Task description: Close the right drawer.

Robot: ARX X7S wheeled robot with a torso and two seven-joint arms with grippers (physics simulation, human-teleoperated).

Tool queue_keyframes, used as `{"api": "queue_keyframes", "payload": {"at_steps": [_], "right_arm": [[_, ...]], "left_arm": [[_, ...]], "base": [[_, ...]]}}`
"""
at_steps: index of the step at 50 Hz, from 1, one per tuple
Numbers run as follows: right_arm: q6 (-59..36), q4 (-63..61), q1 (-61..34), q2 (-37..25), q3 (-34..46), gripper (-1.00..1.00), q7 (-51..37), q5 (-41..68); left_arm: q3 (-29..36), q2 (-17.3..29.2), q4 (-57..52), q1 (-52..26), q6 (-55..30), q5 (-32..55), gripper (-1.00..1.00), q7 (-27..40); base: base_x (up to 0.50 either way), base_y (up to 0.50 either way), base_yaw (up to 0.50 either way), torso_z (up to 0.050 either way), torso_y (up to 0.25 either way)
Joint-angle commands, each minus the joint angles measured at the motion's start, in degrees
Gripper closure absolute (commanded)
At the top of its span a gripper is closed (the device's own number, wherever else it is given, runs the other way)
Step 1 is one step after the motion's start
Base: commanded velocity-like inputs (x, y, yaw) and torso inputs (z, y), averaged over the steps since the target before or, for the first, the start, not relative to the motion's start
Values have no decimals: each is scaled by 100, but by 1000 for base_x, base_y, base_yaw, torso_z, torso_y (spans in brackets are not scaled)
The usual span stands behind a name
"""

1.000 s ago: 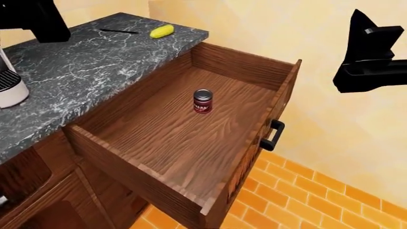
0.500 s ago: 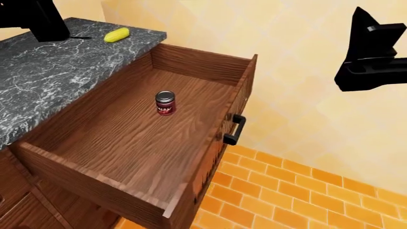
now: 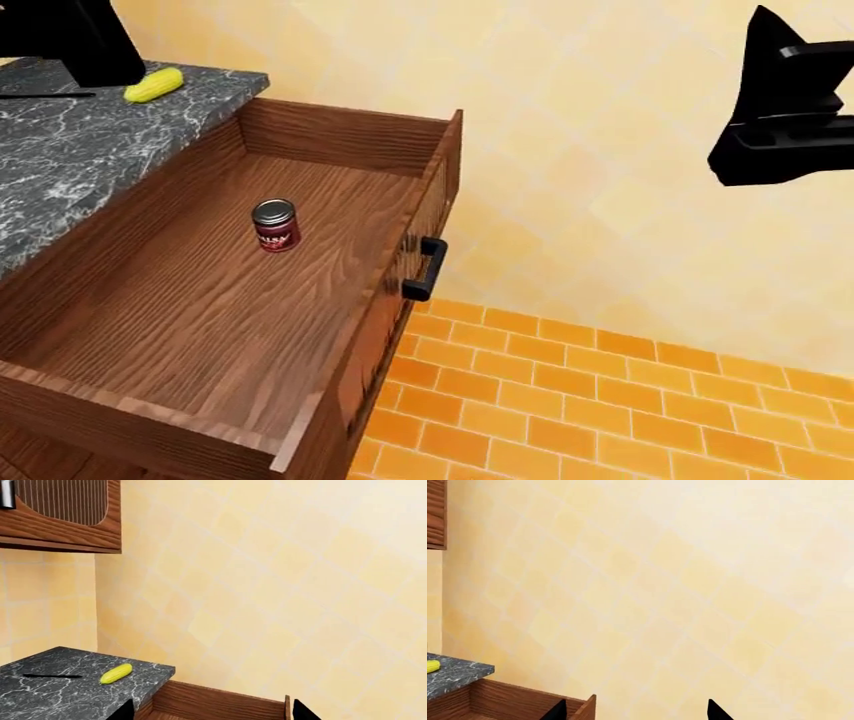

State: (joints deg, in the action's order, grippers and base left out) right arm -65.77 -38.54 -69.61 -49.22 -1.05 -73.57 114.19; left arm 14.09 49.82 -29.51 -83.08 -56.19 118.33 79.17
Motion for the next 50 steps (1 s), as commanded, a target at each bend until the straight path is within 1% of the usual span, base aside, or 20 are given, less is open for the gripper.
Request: {"api": "queue_keyframes", "payload": {"at_steps": [1,3,8,35,36,38,39,41,50], "right_arm": [[-88,5,-70,-39,107,-100,7,-202],[-192,-4,-180,-88,197,-100,31,-223],[-206,-11,-288,-118,271,-100,10,-199],[-154,-99,-194,-132,324,-100,169,-268],[42,-65,-53,-63,151,-100,184,-222],[-20,-107,-70,-90,144,-100,224,-316],[85,-136,38,-28,-31,-100,324,-348],[96,-103,24,-68,39,-100,246,-264],[180,-97,-39,-127,68,-100,187,-137]], "left_arm": [[33,22,4,-5,33,-27,-100,-28],[36,23,-3,-10,40,-28,-100,-33],[55,28,-27,-9,60,-14,-100,-29],[88,101,-9,-19,130,-74,-100,-125],[89,105,3,-30,131,-74,-100,-129],[90,112,0,-34,136,-76,-100,-134],[93,113,-1,-32,137,-80,-100,-138],[100,114,-4,-16,142,-90,-100,-145],[132,133,-28,-48,176,-38,-100,-113]], "base": [[0,0,0,0,0],[0,0,0,0,0],[483,131,0,0,0],[480,130,0,0,0],[0,0,0,0,0],[0,0,0,0,0],[0,0,0,0,0],[0,0,0,0,0],[0,0,-500,0,0]]}}
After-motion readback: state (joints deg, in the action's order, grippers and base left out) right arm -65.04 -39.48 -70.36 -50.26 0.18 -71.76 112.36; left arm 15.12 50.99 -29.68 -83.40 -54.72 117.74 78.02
